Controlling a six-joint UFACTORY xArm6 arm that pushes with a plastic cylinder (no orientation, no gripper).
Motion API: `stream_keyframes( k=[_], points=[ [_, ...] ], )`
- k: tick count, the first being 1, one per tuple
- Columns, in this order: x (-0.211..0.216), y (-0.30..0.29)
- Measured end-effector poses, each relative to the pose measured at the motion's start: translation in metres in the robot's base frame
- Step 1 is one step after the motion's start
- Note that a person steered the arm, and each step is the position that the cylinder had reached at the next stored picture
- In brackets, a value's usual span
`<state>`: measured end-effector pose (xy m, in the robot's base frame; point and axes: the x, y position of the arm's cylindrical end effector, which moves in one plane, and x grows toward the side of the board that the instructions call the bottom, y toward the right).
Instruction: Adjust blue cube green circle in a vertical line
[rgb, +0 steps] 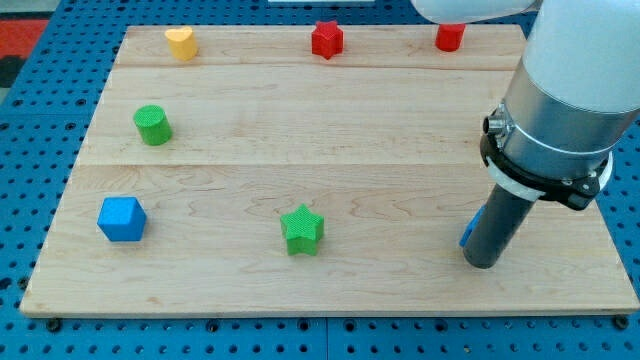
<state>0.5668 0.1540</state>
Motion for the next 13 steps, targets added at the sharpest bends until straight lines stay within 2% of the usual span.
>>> stream_keyframes(
  k=[1,2,3,4,5,6,7,8,9,10,12,13],
  points=[
    [-0.001,-0.018],
    [0.024,-0.068],
    [0.049,-0.161],
    [0.049,-0.279],
    [0.04,-0.372],
    [-0.006,-0.377],
    [-0.027,-0.377],
    [-0.028,-0.383],
    [-0.036,-0.445],
    [-0.064,-0.424],
    [-0.088,-0.334],
    [-0.122,-0.367]
  ],
)
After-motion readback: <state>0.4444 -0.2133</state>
